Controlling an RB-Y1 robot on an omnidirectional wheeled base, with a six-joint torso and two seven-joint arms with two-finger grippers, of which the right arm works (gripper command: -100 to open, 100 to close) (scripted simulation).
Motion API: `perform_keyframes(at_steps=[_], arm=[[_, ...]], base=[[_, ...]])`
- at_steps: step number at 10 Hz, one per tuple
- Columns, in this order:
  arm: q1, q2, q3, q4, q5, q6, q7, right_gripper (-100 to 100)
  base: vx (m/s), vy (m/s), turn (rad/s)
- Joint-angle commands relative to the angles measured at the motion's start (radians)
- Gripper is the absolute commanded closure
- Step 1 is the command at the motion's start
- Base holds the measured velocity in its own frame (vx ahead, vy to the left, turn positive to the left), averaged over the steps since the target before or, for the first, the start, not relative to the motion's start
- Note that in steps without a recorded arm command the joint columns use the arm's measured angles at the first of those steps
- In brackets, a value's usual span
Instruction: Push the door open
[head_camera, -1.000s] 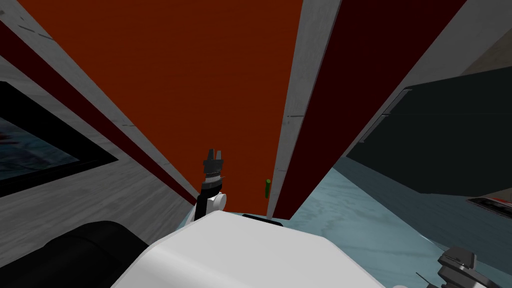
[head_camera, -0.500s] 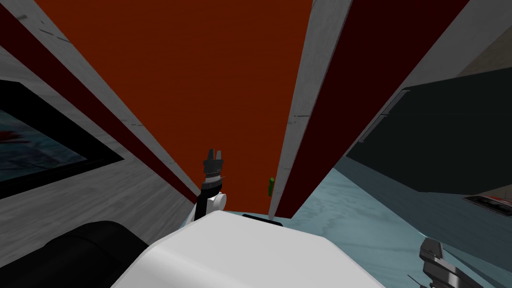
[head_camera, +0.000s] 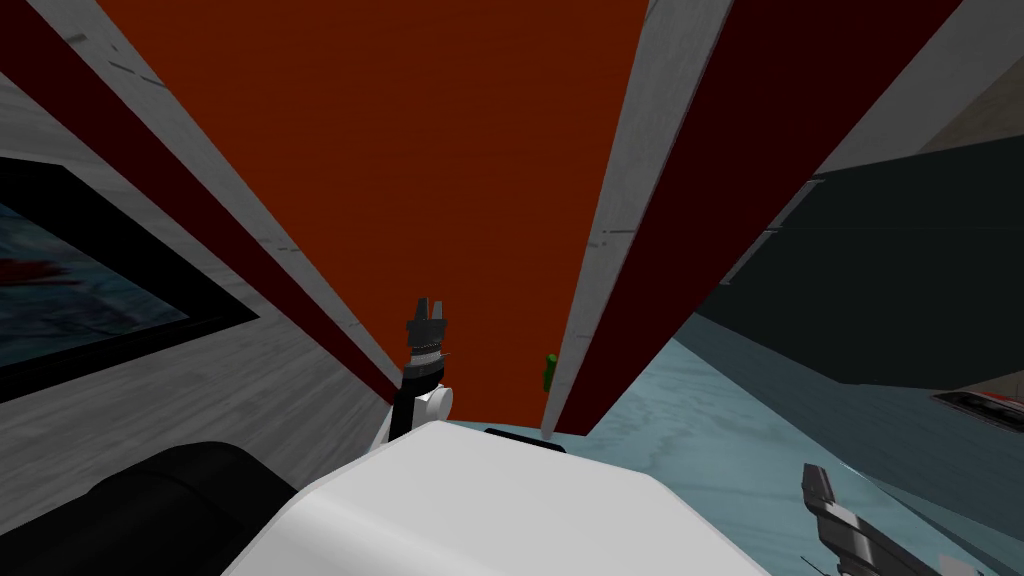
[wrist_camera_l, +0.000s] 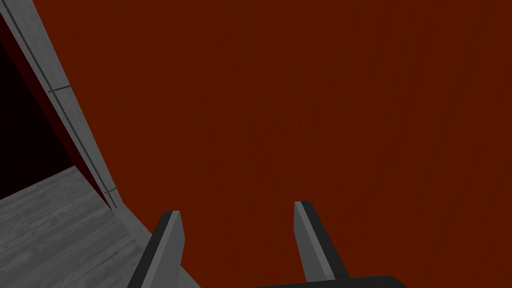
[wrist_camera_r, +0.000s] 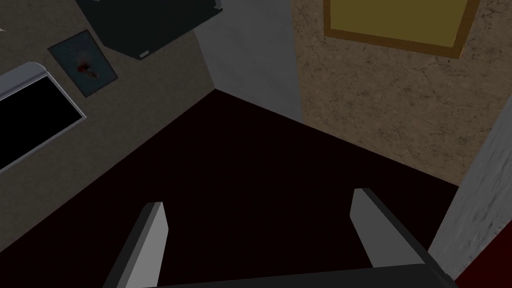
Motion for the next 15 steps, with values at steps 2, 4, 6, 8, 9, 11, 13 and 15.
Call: perform_keyframes(at_steps=[2, 4, 6, 8, 9, 11, 13, 15], arm=[[0.015, -0.002, 0.029, 0.009, 0.051, -0.014, 0.014, -100], [0.024, -0.003, 0.048, 0.015, 0.086, -0.024, 0.022, -100], [0.032, -0.005, 0.067, 0.020, 0.120, -0.035, 0.030, -100], [0.041, -0.007, 0.087, 0.026, 0.154, -0.046, 0.038, -100], [0.046, -0.008, 0.096, 0.029, 0.171, -0.051, 0.042, -100], [0.055, -0.010, 0.116, 0.035, 0.205, -0.061, 0.049, -100], [0.063, -0.013, 0.139, 0.041, 0.245, -0.074, 0.059, -100], [0.071, -0.016, 0.161, 0.047, 0.285, -0.086, 0.068, -100]], base=[[-0.011, 0.066, 0.005], [-0.005, 0.058, 0.010], [0.002, 0.049, 0.016], [0.006, 0.050, 0.012], [0.003, 0.055, 0.014], [0.003, 0.046, 0.010], [0.016, 0.052, 0.028], [0.019, 0.052, 0.021]])
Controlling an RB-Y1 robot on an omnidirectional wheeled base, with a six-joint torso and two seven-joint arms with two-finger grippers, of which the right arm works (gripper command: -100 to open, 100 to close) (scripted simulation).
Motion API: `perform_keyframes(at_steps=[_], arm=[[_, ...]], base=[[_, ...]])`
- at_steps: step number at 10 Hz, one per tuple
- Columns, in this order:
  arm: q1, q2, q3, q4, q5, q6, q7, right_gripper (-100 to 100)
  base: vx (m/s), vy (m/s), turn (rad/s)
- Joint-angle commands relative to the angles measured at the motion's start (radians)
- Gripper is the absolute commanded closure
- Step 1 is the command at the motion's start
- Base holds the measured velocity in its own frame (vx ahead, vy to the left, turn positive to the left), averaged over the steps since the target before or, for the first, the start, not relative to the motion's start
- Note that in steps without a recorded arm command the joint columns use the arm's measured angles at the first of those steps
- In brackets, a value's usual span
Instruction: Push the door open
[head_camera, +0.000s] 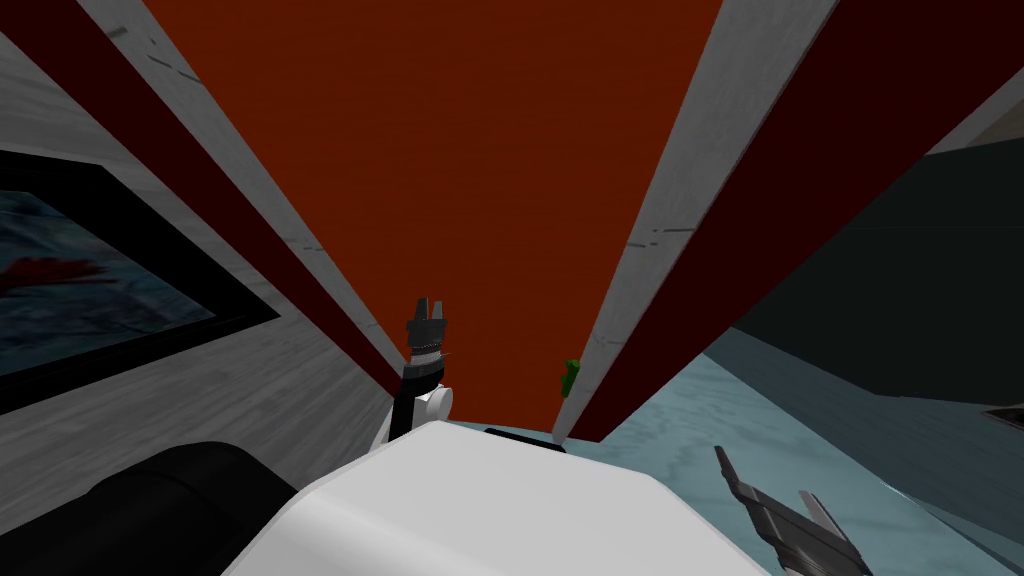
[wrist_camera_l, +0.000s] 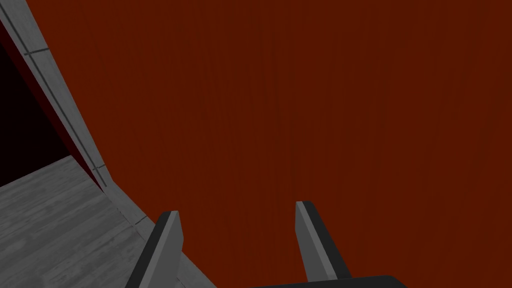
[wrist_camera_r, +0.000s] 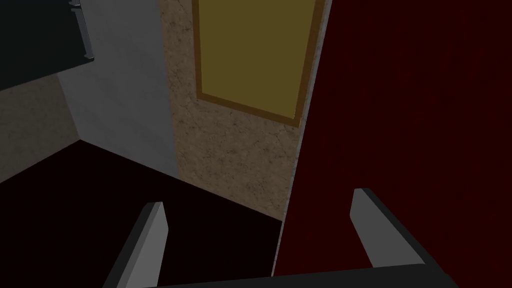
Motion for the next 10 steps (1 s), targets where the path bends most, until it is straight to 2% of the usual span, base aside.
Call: perform_keyframes(at_steps=[1, 10], arm=[[0.013, 0.002, 0.019, -0.010, 0.033, -0.003, 0.010, -100], [0.044, -0.015, 0.128, 0.014, 0.223, -0.063, 0.053, -100]], base=[[0.025, 0.043, 0.030], [0.040, 0.049, 0.037]])
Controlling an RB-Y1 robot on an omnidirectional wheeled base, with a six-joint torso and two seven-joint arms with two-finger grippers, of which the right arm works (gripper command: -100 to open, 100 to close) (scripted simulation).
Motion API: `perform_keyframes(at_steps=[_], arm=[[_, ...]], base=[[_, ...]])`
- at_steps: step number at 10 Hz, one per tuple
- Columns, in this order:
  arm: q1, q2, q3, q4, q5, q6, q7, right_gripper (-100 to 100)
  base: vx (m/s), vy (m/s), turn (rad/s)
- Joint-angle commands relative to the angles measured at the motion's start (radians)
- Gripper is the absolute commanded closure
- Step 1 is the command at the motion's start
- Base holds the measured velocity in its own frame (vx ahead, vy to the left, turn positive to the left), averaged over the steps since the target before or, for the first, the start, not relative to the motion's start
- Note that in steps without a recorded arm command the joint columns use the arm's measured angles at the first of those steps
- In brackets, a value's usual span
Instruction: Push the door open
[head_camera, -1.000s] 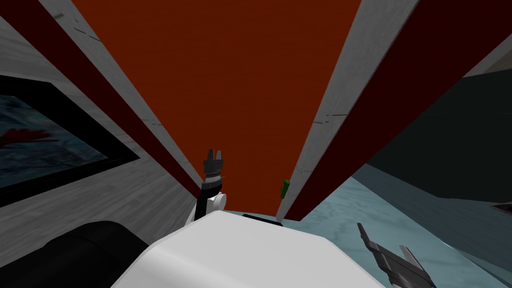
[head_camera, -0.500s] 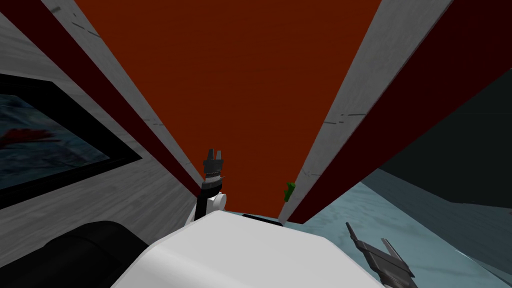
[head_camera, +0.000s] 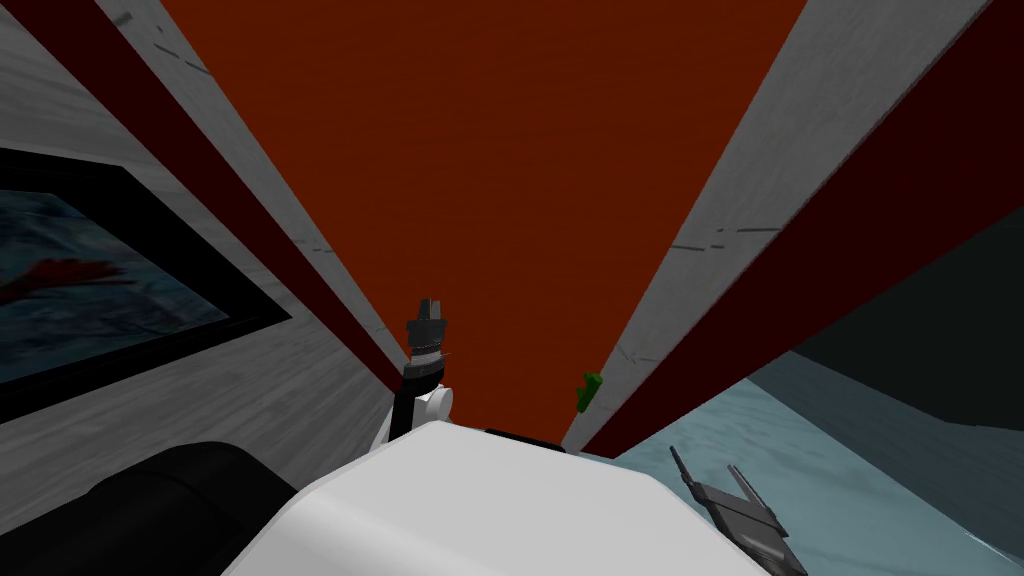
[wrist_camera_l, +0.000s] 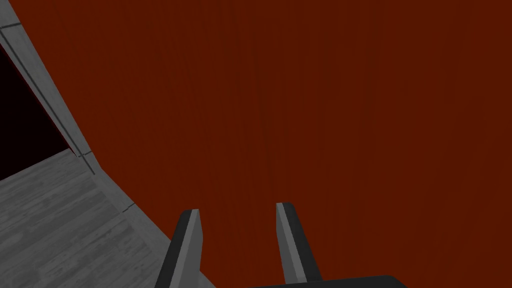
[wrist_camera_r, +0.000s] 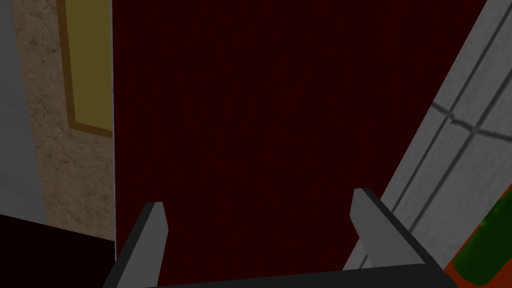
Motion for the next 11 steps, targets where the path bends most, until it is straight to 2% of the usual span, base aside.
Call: perform_keyframes(at_steps=[1, 11], arm=[[0.005, -0.004, 0.021, 0.002, 0.037, -0.008, 0.008, -100], [0.030, -0.030, 0.154, 0.025, 0.268, -0.081, 0.061, -100]], base=[[0.049, 0.044, 0.045], [0.067, 0.036, 0.051]])
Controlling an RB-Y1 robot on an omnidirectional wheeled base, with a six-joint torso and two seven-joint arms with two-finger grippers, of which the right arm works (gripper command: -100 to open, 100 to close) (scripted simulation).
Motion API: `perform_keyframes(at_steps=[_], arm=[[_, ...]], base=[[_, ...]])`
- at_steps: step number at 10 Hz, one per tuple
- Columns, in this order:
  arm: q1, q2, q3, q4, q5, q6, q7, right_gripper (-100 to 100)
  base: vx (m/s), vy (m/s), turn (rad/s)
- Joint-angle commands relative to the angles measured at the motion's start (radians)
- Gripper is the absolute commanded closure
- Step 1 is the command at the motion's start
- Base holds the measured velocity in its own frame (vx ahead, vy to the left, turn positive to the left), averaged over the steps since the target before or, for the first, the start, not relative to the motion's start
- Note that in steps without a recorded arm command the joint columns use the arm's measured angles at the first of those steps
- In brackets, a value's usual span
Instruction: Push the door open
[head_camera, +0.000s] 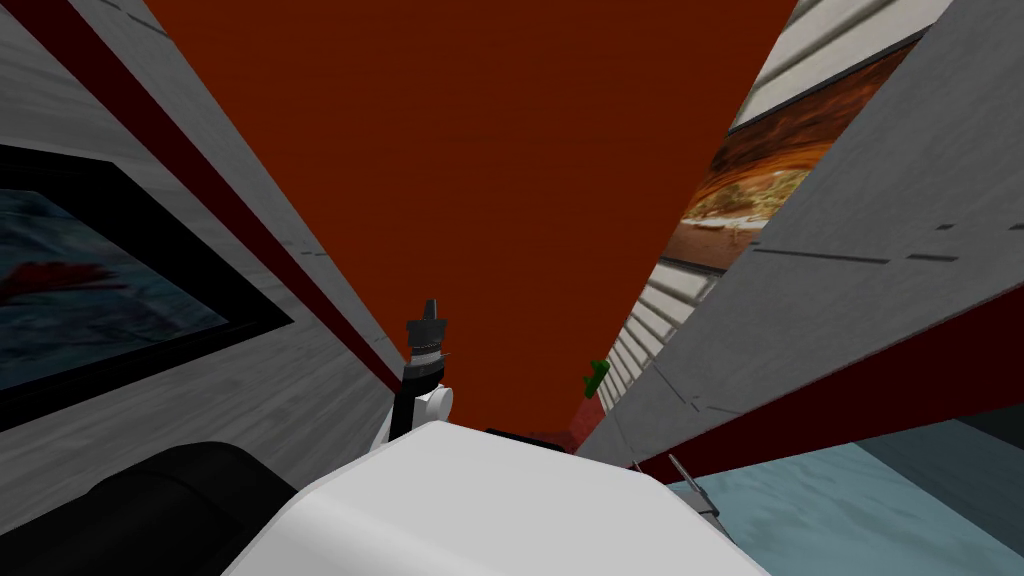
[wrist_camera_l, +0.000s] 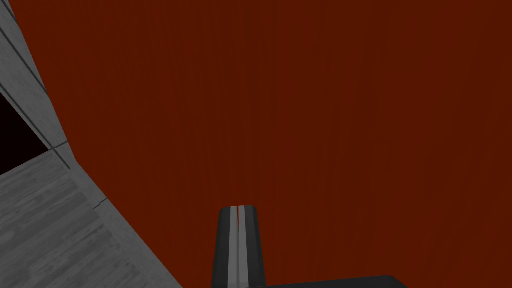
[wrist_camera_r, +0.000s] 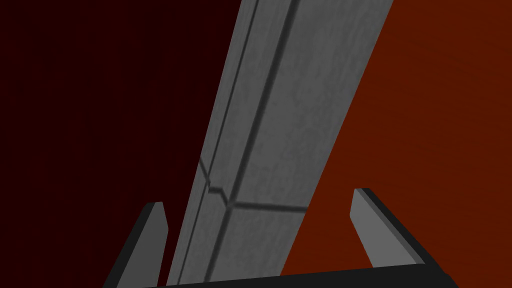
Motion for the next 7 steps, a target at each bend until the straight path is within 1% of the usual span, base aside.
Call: perform_keyframes(at_steps=[1, 3, 6, 7], arm=[[0.004, -0.004, 0.022, 0.005, 0.039, -0.014, 0.009, -100], [0.008, -0.010, 0.050, 0.009, 0.087, -0.029, 0.020, -100], [0.008, -0.010, 0.050, 0.009, 0.087, -0.029, 0.020, -100], [0.009, -0.013, 0.064, 0.011, 0.111, -0.037, 0.026, -100]], base=[[0.075, 0.047, 0.054], [0.077, 0.003, 0.010], [0.024, -0.003, -0.012], [0.023, 0.007, 0.055]])
